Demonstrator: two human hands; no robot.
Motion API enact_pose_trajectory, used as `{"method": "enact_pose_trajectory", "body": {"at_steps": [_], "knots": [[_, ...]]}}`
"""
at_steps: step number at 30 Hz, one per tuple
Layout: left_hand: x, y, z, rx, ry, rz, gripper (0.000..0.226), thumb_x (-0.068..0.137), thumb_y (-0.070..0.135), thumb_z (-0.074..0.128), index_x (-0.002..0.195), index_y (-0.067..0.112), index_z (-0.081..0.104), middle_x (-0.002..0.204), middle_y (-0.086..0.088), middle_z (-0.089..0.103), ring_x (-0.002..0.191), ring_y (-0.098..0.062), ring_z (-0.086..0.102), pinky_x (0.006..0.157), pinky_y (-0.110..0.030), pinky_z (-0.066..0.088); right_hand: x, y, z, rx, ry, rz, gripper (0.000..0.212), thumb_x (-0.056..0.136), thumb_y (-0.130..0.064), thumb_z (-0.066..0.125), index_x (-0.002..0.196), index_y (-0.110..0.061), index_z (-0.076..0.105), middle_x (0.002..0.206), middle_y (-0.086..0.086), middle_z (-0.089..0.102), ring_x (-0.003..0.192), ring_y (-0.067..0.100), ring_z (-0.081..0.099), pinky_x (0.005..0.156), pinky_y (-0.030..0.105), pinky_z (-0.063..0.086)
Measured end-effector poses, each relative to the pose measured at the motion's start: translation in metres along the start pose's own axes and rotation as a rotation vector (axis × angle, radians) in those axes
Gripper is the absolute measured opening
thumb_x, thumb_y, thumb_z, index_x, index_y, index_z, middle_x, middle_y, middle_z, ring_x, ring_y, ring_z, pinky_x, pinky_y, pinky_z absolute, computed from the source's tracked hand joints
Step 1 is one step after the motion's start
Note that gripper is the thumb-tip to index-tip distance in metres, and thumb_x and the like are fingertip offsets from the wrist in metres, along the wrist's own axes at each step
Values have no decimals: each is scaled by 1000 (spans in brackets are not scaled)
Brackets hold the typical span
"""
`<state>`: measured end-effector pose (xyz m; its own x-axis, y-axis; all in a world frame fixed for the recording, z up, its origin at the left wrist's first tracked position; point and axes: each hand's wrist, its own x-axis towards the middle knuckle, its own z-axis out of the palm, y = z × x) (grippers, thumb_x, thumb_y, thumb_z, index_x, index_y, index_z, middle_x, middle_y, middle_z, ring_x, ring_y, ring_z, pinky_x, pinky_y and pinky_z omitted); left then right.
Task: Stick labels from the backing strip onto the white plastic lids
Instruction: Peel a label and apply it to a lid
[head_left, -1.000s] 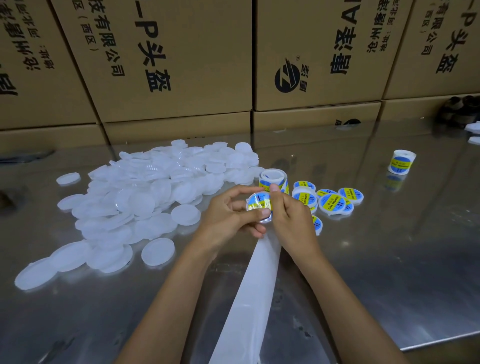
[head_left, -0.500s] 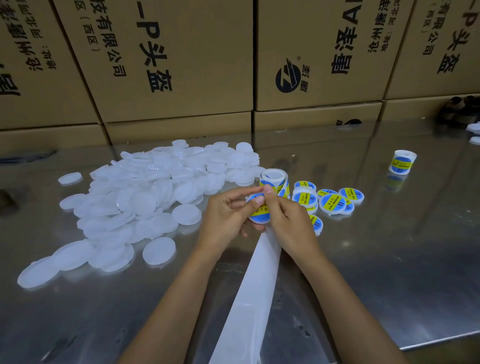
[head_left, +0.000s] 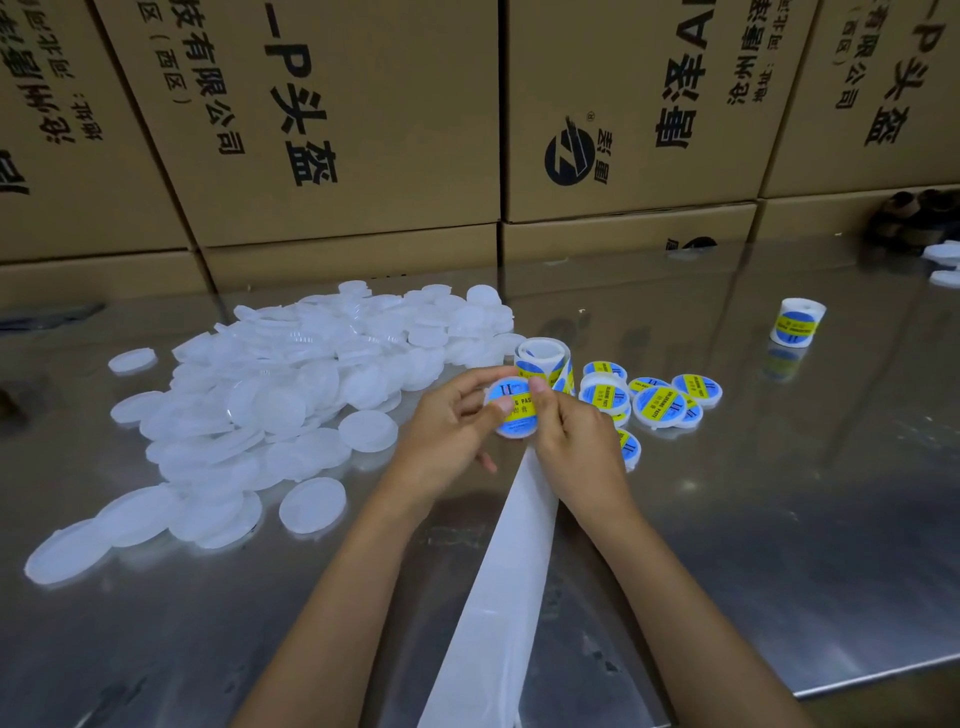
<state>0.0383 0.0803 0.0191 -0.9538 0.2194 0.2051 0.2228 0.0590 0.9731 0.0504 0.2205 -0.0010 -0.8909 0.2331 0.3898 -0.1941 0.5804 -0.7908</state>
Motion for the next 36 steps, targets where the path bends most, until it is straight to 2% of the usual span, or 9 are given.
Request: {"method": "enact_pose_trajectory", "body": {"at_steps": [4, 7, 14, 19, 23, 26, 30, 33, 36], "knots": [[0, 0, -3, -38, -102, -9, 48, 93, -3, 64, 134, 22, 60, 113, -5, 74, 94, -18, 72, 54, -28, 56, 1, 3, 0, 55, 35, 41, 49, 105, -44, 37, 87, -12, 69, 83, 5, 71, 85, 25, 63, 75, 42, 50], [1, -1, -5, -50, -89, -12, 48, 88, -3, 71, 127, 24, 64, 106, -6, 75, 93, -23, 73, 55, -28, 55, 0, 2, 1, 143, 14, 37, 50, 104, -45, 38, 77, -14, 66, 72, -3, 67, 76, 17, 62, 71, 38, 49], [-1, 0, -2, -78, 95, 35, 24, 84, 12, 80, 105, 17, 70, 82, -5, 77, 62, -14, 69, 44, -27, 52, -2, -1, 5, 339, -83, -2, 50, 104, -42, 42, 57, -26, 49, 50, -14, 45, 54, 3, 41, 55, 20, 32], [-2, 3, -3, -156, 193, 30, 13, 91, 10, 71, 104, 12, 72, 83, -8, 77, 63, -16, 71, 47, -26, 55, -5, -4, 6, 269, -151, -52, 52, 94, -51, 58, 59, -20, 36, 51, -13, 30, 52, 6, 31, 51, 19, 26], [-1, 4, -2, -212, 223, 10, 10, 95, 14, 68, 102, 9, 73, 80, -4, 77, 71, -14, 74, 54, -24, 57, -4, 0, 7, 171, -156, -93, 48, 91, -50, 62, 63, -16, 45, 51, -11, 35, 52, 7, 34, 54, 25, 28], [0, 4, -2, -220, 157, 5, 16, 100, 12, 60, 108, 11, 74, 91, -3, 78, 80, -18, 74, 61, -28, 61, -4, 1, 9, 124, -105, -103, 47, 98, -47, 52, 68, -11, 52, 50, -8, 38, 51, 9, 37, 53, 30, 29], [0, 3, -3, -212, -14, 9, 33, 97, -2, 58, 124, 15, 67, 115, -8, 74, 93, -21, 72, 76, -27, 59, -2, 1, 7, 177, -39, -21, 51, 104, -42, 42, 56, -25, 43, 49, -16, 48, 53, 7, 42, 56, 30, 31], [-1, 3, -2, -156, -78, 31, 48, 91, -10, 63, 129, 18, 62, 115, -7, 72, 96, -14, 70, 80, -20, 56, 0, 2, 5, 248, -17, 15, 58, 106, -38, 39, 50, -32, 52, 49, -18, 52, 54, 3, 46, 57, 25, 33], [-1, 3, 0, -99, -25, 39, 49, 85, -11, 70, 122, 22, 63, 105, -5, 73, 91, -14, 70, 79, -22, 57, -1, 2, 5, 267, -40, 28, 55, 105, -38, 40, 55, -17, 47, 51, -10, 47, 57, 11, 44, 62, 37, 37]]}}
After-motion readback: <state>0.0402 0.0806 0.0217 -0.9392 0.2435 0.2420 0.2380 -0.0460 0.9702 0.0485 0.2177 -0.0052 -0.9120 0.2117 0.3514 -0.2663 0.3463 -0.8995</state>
